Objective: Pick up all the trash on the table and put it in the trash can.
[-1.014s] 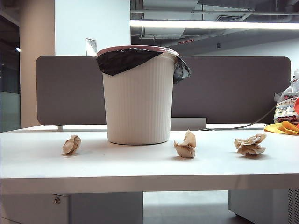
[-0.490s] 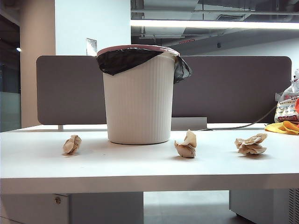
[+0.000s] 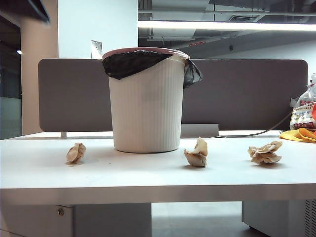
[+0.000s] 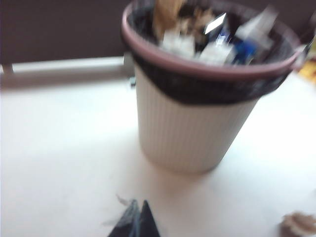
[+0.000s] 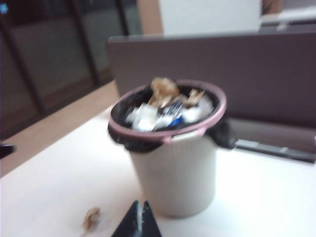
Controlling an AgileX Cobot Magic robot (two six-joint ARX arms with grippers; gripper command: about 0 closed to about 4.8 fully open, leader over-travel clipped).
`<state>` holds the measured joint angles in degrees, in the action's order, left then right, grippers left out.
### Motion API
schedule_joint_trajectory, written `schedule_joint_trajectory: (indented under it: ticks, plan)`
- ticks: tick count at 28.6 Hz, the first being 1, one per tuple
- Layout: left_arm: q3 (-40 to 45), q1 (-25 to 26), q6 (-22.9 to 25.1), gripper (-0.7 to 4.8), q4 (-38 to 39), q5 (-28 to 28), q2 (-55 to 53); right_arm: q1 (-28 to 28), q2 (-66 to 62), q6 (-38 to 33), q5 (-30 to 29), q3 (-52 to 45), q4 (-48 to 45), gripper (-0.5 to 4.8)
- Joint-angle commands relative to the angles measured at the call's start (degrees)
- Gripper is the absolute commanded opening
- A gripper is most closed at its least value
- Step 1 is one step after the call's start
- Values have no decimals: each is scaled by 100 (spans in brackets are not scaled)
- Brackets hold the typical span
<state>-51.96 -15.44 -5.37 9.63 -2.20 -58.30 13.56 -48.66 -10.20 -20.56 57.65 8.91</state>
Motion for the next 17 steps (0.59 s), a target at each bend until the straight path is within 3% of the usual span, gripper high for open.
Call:
schedule_joint_trajectory:
  ticks: [1,3,7,8,9,10,17]
  plan:
    - [-13,-22,48,-6,-63,295,-649,839,-476,22,-55,42,-42,-5]
    - [-13,-9,52,-4,-179,356,-1113,1615,-822,210,262,42,55,-5]
    - [-13,-9,52,23,-439,85,-2072,2457,-1497,271,315,42,59,-5]
    - [-13,-9,55,108,-466,48,-2229,2516,-1606,249,367,42,59,-5]
    - [-13,-9,74,317,-588,-98,-2439,2518,-1659,258,376,44,50,-5]
    - [-13,-9,72,479,-813,-190,-2664,2529,-1731,249,372,48,15,-5]
    - [-20,-2,83,479,-1639,133,-3713,2492,-1921,278,380,66,31,-5]
